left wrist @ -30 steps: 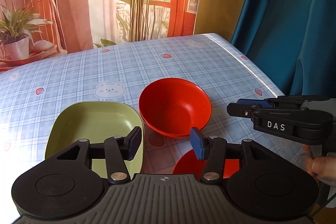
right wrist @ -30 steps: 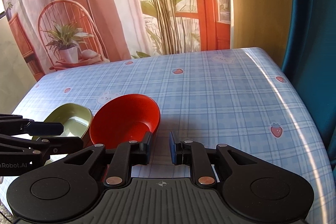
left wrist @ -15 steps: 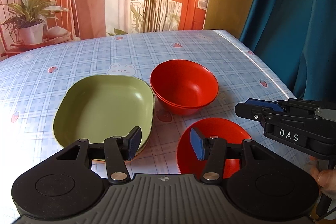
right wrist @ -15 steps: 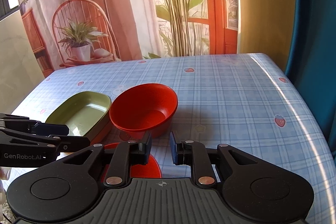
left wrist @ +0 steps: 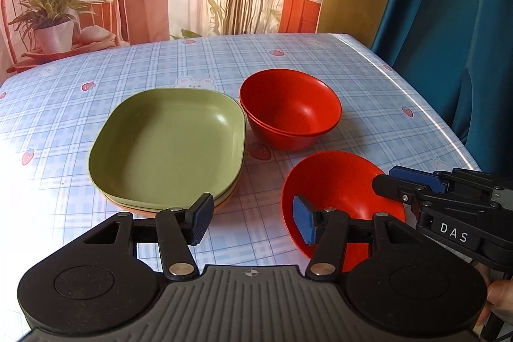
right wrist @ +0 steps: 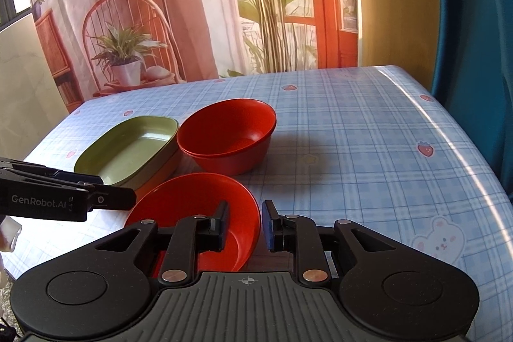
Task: Organize plates and bowls
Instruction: 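Carry the held red bowl with the right gripper toward the standing red bowl, then lower the held red bowl into the standing red bowl with the right gripper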
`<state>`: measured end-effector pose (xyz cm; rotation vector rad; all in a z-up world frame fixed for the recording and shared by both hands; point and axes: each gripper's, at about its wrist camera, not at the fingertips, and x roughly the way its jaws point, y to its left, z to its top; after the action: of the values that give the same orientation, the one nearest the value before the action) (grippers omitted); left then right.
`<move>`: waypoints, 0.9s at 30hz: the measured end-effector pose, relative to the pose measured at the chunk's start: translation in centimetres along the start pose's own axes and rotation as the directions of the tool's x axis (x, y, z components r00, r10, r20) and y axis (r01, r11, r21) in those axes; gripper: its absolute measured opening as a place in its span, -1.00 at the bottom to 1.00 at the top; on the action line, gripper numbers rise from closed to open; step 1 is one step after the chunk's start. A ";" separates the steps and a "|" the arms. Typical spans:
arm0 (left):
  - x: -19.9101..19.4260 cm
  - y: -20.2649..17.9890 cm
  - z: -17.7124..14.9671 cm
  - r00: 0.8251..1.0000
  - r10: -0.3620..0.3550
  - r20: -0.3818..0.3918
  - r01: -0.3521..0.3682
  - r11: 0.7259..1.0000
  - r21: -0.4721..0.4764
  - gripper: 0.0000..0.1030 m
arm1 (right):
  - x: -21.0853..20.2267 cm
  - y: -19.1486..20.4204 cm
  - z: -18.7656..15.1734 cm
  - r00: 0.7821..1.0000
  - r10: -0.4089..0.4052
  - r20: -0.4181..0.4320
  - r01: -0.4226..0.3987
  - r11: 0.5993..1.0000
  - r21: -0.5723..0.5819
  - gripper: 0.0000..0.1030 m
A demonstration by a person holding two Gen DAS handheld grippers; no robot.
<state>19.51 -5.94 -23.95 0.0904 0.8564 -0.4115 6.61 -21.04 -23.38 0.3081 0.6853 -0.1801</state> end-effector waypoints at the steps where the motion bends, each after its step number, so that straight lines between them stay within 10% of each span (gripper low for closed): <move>1: 0.0 -0.1 -0.1 1.000 -0.002 -0.003 0.002 1.000 0.005 0.11 | 0.0 0.0 -0.1 1.000 0.004 -0.002 -0.004 1.000 0.003 -0.58; 21: 1.2 -0.8 -1.3 0.996 -0.054 -0.068 0.057 0.998 0.034 0.09 | 0.5 -0.1 -1.3 1.000 0.013 -0.026 -0.012 0.999 0.040 -0.54; 27: 1.4 -0.8 -1.6 0.992 -0.105 -0.076 0.107 0.994 0.032 -0.24 | 0.5 -0.1 -1.5 1.000 0.018 -0.021 -0.017 0.998 0.055 -0.55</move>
<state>18.94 -6.73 -26.00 0.0937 0.9296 -0.5257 6.09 -20.68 -24.83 0.3695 0.6999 -0.1791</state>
